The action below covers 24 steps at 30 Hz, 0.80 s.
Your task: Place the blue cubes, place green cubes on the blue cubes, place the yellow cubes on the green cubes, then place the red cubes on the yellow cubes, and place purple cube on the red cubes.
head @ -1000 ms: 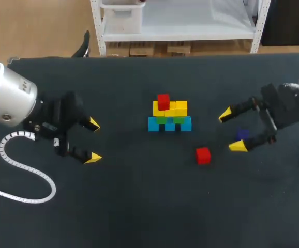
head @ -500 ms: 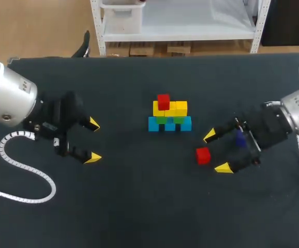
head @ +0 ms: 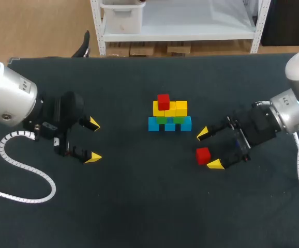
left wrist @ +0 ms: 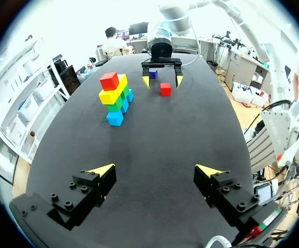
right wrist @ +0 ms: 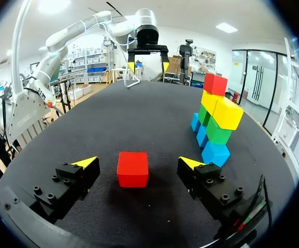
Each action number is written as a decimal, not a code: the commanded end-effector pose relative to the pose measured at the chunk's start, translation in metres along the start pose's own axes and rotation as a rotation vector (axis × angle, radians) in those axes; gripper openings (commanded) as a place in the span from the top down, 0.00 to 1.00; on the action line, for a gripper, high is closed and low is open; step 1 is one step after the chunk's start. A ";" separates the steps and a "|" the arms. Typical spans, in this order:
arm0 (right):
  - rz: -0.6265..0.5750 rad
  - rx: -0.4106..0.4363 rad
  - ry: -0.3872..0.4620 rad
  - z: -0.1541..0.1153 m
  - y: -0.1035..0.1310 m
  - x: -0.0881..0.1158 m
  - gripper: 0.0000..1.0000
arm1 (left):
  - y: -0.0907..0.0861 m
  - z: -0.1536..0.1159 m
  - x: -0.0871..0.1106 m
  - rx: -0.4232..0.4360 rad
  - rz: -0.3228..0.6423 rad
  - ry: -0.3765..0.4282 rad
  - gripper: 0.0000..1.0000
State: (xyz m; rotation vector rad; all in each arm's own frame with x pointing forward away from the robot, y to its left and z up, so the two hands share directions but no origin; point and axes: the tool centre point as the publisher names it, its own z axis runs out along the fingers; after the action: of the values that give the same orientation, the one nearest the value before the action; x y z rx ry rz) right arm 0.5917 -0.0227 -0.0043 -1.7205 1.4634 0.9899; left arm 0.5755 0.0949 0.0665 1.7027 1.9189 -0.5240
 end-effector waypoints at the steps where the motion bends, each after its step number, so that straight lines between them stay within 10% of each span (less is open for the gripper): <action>1: -0.004 -0.001 0.001 0.002 0.002 -0.002 0.56 | -0.001 0.000 0.002 -0.002 0.002 -0.006 0.00; 4: -0.005 -0.005 0.006 0.001 0.003 -0.001 1.00 | -0.001 0.000 0.002 -0.002 0.002 -0.006 0.00; 18: -0.014 0.030 0.032 -0.040 0.001 -0.024 1.00 | -0.001 0.000 0.002 -0.002 0.002 -0.006 0.00; 24: 0.065 0.171 0.065 -0.073 -0.015 -0.044 1.00 | -0.001 0.000 0.002 -0.002 0.002 -0.006 0.00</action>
State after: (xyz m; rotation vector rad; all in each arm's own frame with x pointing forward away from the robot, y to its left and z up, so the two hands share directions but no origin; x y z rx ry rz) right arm 0.6209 -0.0533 0.0509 -1.6351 1.5486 0.8913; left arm 0.5754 0.0947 0.0666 1.7028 1.9197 -0.5232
